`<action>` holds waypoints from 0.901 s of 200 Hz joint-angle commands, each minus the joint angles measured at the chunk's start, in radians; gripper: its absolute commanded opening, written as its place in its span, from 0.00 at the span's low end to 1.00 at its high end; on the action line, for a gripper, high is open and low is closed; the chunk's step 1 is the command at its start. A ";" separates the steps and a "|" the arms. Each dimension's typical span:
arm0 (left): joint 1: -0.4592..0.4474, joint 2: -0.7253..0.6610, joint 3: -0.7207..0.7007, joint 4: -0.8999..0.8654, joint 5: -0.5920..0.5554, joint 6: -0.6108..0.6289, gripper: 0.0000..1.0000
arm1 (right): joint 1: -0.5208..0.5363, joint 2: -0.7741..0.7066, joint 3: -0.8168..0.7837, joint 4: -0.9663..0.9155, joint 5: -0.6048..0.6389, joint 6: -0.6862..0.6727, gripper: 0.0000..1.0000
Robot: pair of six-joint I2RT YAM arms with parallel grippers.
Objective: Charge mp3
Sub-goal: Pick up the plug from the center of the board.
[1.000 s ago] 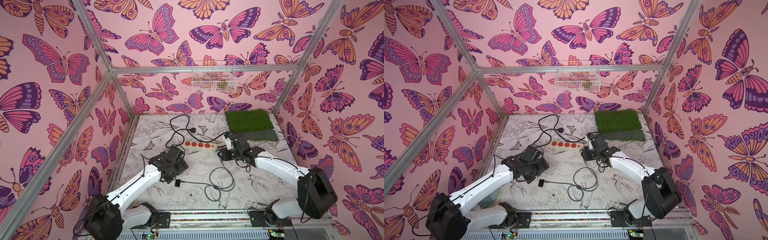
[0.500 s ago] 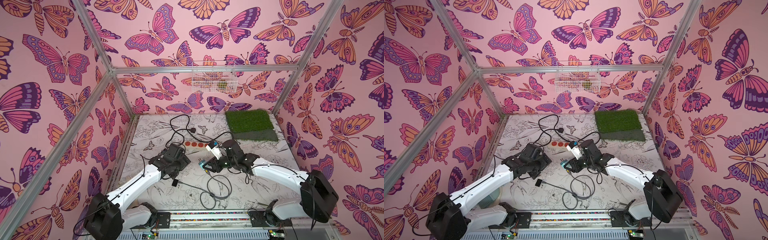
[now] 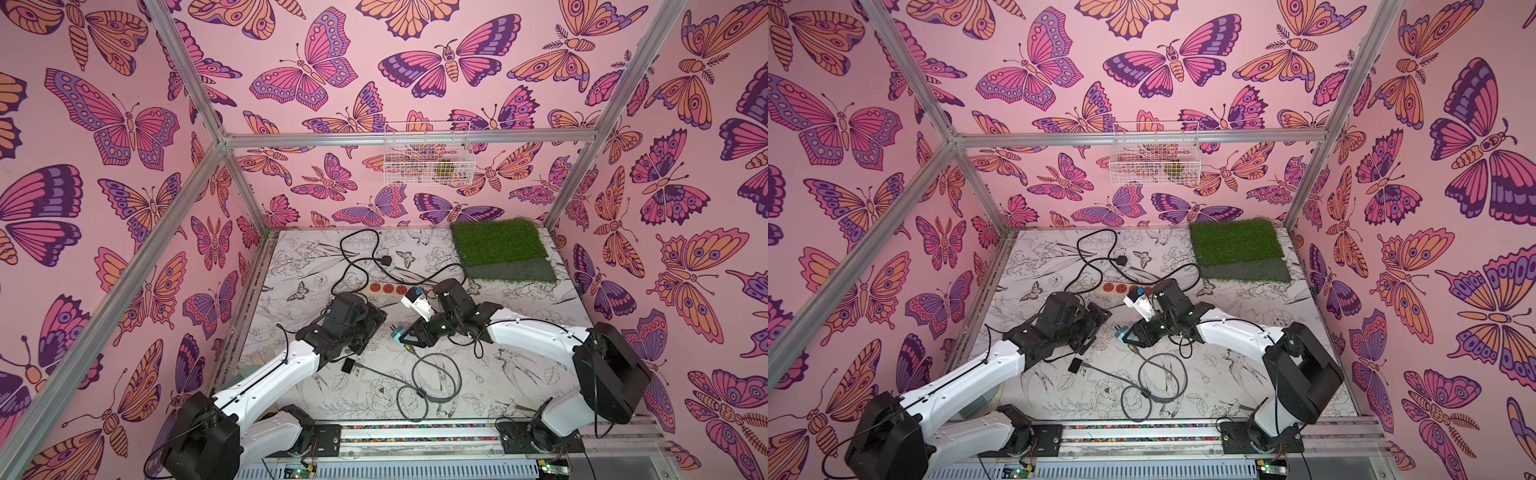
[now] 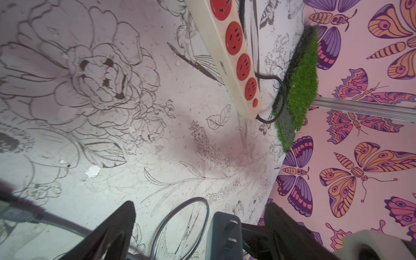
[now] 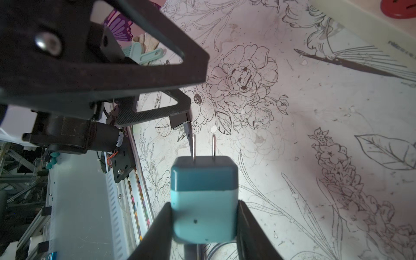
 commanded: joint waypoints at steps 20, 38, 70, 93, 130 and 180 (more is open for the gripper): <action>-0.004 0.053 -0.033 0.120 0.057 -0.014 0.89 | 0.006 0.048 0.071 -0.029 -0.040 -0.047 0.00; -0.004 0.052 -0.049 0.156 0.068 -0.020 0.84 | 0.006 0.059 0.079 -0.019 -0.071 -0.046 0.00; -0.004 0.029 -0.083 0.221 0.079 -0.026 0.66 | 0.007 0.083 0.095 -0.019 -0.087 -0.046 0.00; -0.004 0.026 -0.100 0.267 0.095 -0.027 0.56 | 0.007 0.088 0.100 -0.012 -0.106 -0.044 0.00; -0.004 0.042 -0.112 0.310 0.127 -0.028 0.50 | 0.007 0.088 0.107 -0.008 -0.122 -0.042 0.00; -0.004 0.038 -0.121 0.331 0.153 -0.016 0.44 | 0.006 0.089 0.112 -0.013 -0.124 -0.045 0.00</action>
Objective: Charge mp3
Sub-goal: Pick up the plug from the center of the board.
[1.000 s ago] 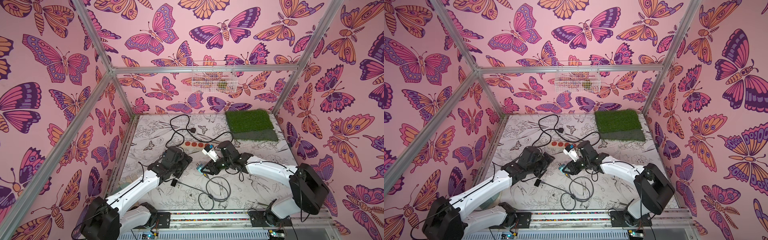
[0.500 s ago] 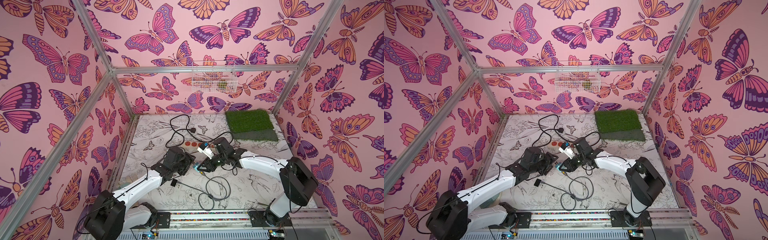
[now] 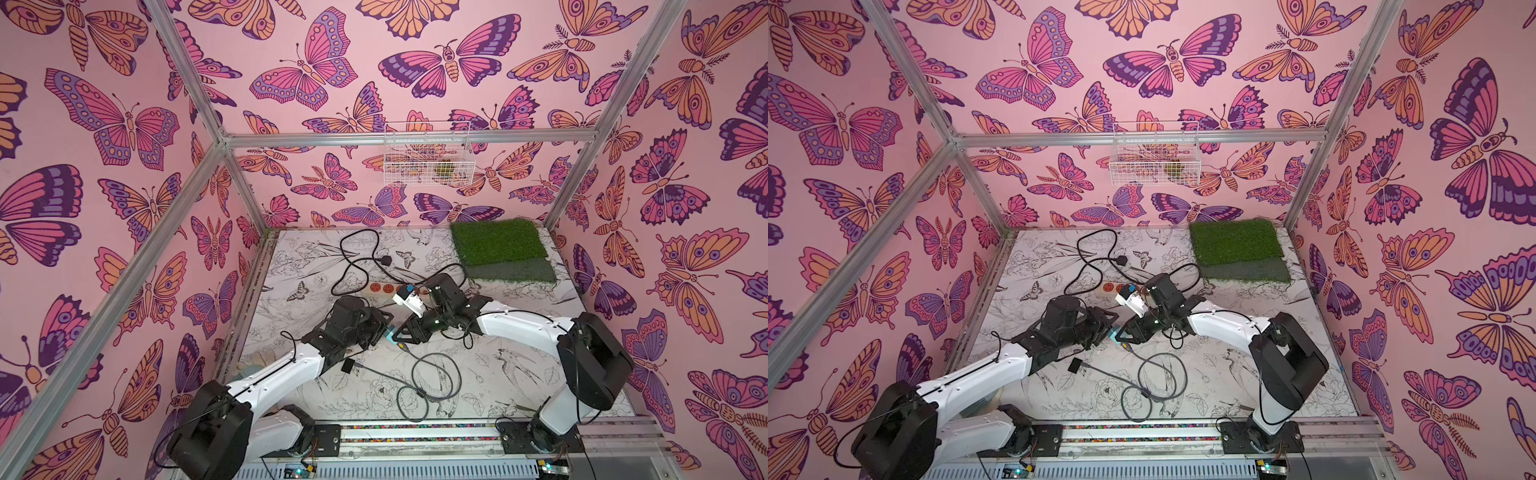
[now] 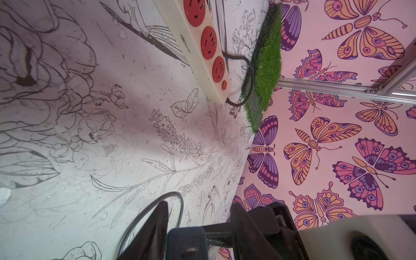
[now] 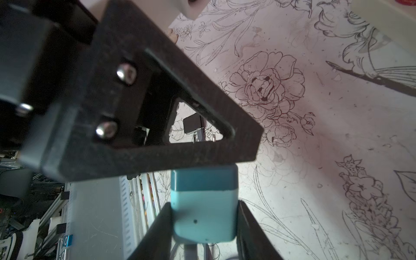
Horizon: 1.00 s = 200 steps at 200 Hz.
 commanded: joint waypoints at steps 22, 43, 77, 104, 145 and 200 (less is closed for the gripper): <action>-0.004 0.003 -0.024 0.041 0.043 0.029 0.43 | 0.007 0.014 0.041 -0.005 -0.024 -0.017 0.00; -0.004 0.011 -0.028 0.050 0.062 0.039 0.43 | 0.006 0.008 0.039 -0.010 -0.014 -0.023 0.00; -0.002 0.019 -0.030 0.052 0.090 0.060 0.49 | 0.006 0.017 0.052 -0.046 -0.009 -0.045 0.00; -0.001 0.024 -0.032 0.057 0.113 0.060 0.51 | 0.005 0.020 0.056 -0.051 -0.009 -0.048 0.00; 0.019 0.009 -0.043 0.046 0.146 0.081 0.49 | -0.002 0.019 0.056 -0.081 0.004 -0.070 0.00; 0.041 0.000 -0.046 0.038 0.179 0.101 0.41 | -0.006 0.020 0.066 -0.099 0.007 -0.078 0.00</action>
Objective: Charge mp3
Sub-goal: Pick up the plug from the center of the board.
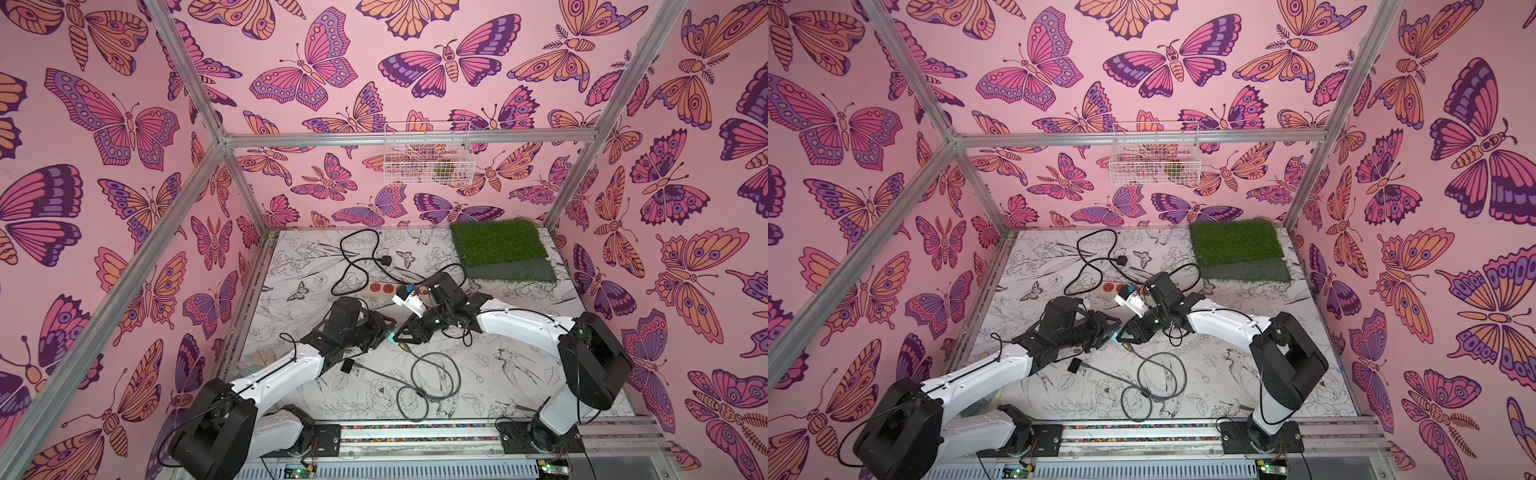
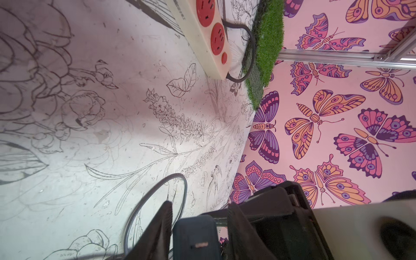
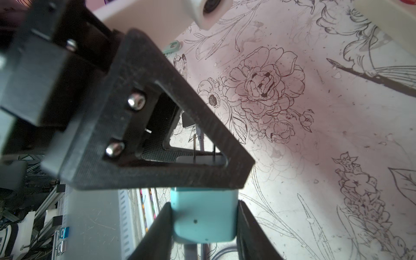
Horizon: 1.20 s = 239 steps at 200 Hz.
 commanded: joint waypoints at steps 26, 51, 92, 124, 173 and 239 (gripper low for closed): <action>0.008 0.001 -0.001 -0.005 0.056 0.038 0.40 | -0.005 0.025 0.046 -0.032 0.002 -0.024 0.00; 0.008 0.001 0.001 -0.005 0.061 0.041 0.38 | -0.006 0.028 0.049 -0.031 0.004 -0.022 0.00; 0.013 -0.003 -0.004 -0.004 0.066 0.046 0.30 | -0.007 0.037 0.055 -0.033 0.006 -0.021 0.00; 0.018 0.001 -0.005 -0.001 0.070 0.046 0.26 | -0.008 0.045 0.062 -0.038 0.010 -0.019 0.00; 0.028 0.000 -0.023 0.019 0.063 0.042 0.00 | -0.017 0.001 0.057 -0.045 0.033 -0.010 0.20; 0.045 -0.050 -0.081 0.161 -0.022 0.034 0.00 | -0.025 -0.301 -0.045 -0.057 0.188 0.081 0.70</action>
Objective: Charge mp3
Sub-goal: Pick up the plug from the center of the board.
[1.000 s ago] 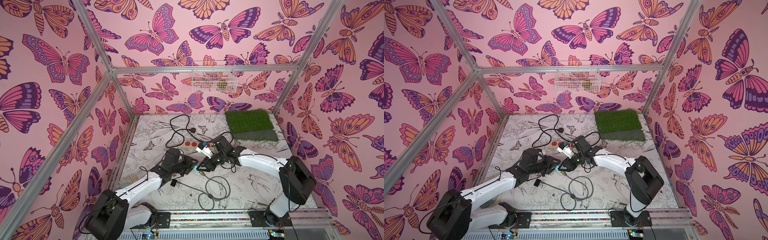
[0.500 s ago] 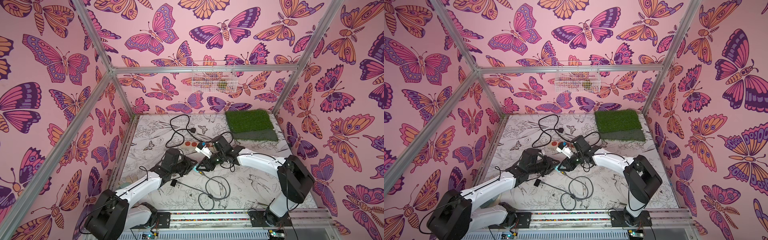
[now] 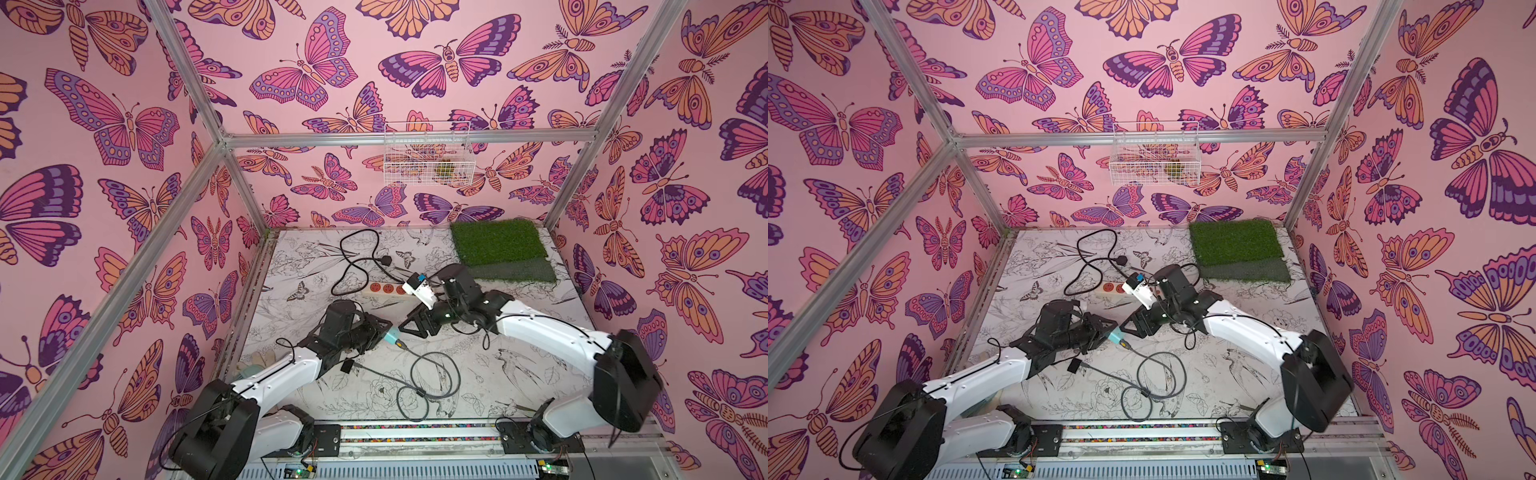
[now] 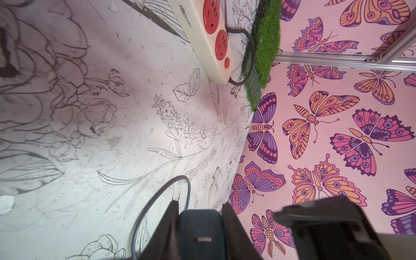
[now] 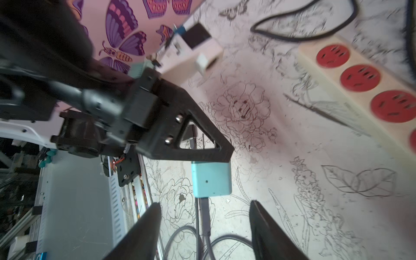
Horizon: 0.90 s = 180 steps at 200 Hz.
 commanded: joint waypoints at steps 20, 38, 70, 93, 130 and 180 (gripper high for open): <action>0.006 -0.058 -0.053 0.180 -0.092 0.000 0.00 | -0.002 -0.141 -0.073 -0.008 0.103 0.187 0.72; 0.006 -0.075 -0.092 0.273 -0.139 -0.011 0.00 | -0.010 -0.185 -0.150 0.063 0.056 0.350 0.74; 0.004 -0.093 -0.133 0.391 -0.197 -0.007 0.00 | -0.009 -0.220 -0.347 0.467 -0.067 0.695 0.77; 0.001 -0.073 -0.169 0.487 -0.186 -0.002 0.00 | -0.007 -0.203 -0.403 0.701 -0.116 0.820 0.78; -0.013 -0.023 -0.205 0.659 -0.180 -0.029 0.00 | -0.014 -0.171 -0.359 0.689 -0.078 0.760 0.81; -0.022 0.034 -0.234 0.815 -0.175 -0.080 0.00 | -0.081 0.009 -0.292 0.732 -0.118 0.729 0.80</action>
